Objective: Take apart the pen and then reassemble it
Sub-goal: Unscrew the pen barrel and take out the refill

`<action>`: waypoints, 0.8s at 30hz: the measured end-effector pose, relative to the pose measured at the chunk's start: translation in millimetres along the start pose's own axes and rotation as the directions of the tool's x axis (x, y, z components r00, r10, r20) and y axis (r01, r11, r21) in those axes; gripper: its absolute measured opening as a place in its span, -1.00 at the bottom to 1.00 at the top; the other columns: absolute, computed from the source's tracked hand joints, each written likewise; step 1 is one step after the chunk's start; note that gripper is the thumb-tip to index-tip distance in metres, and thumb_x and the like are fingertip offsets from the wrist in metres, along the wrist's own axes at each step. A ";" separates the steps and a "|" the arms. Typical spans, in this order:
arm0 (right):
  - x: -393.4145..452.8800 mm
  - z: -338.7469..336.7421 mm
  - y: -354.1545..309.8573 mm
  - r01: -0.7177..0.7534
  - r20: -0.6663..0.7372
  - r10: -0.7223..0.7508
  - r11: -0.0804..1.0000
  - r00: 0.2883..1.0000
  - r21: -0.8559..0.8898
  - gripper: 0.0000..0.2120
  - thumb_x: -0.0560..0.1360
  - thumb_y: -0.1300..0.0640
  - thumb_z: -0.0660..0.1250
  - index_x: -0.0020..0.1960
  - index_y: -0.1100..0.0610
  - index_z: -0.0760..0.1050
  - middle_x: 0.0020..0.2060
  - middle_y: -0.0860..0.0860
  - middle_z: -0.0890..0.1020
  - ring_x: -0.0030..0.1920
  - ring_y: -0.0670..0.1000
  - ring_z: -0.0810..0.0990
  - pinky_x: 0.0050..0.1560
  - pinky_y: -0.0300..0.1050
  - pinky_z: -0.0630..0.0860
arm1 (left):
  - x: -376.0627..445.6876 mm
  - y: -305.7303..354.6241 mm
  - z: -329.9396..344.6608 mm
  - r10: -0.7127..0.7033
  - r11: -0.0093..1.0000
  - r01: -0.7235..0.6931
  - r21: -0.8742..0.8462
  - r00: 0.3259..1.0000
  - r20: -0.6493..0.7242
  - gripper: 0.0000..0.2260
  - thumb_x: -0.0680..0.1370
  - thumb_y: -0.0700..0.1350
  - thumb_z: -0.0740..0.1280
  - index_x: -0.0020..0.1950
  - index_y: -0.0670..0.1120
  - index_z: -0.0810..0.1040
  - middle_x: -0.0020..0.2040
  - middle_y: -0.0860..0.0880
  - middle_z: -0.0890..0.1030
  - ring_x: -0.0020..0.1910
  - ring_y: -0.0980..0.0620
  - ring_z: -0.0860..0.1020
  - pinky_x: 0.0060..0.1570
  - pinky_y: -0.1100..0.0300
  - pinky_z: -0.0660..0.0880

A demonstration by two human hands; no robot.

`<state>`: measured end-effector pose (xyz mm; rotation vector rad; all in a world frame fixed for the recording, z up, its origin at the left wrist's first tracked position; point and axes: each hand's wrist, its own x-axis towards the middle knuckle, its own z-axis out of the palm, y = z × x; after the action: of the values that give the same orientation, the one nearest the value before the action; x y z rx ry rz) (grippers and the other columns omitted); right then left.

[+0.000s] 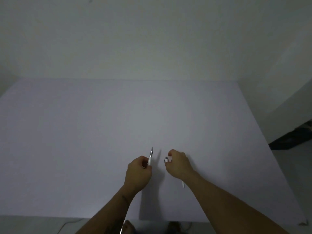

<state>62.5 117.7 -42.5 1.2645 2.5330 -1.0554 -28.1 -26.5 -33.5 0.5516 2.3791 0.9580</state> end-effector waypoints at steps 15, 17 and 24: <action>-1.7 -58.9 -47.1 -0.145 0.086 0.119 0.686 0.989 0.713 -0.89 0.45 0.20 0.42 -0.24 0.18 0.63 -0.37 0.07 0.58 -0.40 -0.02 0.47 -0.38 -0.17 0.45 | 7.1 52.5 6.4 0.078 0.993 -0.084 -0.083 0.994 -0.080 -0.81 0.43 -0.16 0.46 -0.25 0.05 0.48 -0.31 0.06 0.58 -0.32 0.07 0.56 -0.27 0.19 0.53; -1.4 -60.6 -46.0 -0.100 0.041 0.101 0.691 0.994 0.716 -0.87 0.46 0.21 0.41 -0.26 0.14 0.63 -0.36 0.04 0.59 -0.35 -0.01 0.49 -0.33 -0.17 0.45 | 7.5 56.6 5.5 0.086 0.992 -0.092 -0.092 0.994 -0.065 -0.81 0.45 -0.18 0.45 -0.25 0.07 0.50 -0.30 0.06 0.59 -0.29 0.05 0.57 -0.24 0.19 0.54; -0.3 -69.2 -42.9 -0.157 0.135 0.082 0.588 0.987 0.794 -0.90 0.49 0.28 0.38 -0.10 0.26 0.67 -0.34 0.08 0.57 -0.36 -0.01 0.46 -0.35 -0.19 0.48 | 6.0 62.1 3.2 0.105 0.986 -0.111 -0.124 0.993 -0.054 -0.83 0.49 -0.22 0.40 -0.23 0.02 0.56 -0.32 0.05 0.60 -0.32 0.09 0.57 -0.31 0.29 0.46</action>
<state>44.1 143.8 32.3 1.4539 1.8417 -2.3102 -20.0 19.8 7.5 0.6206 2.3297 1.1733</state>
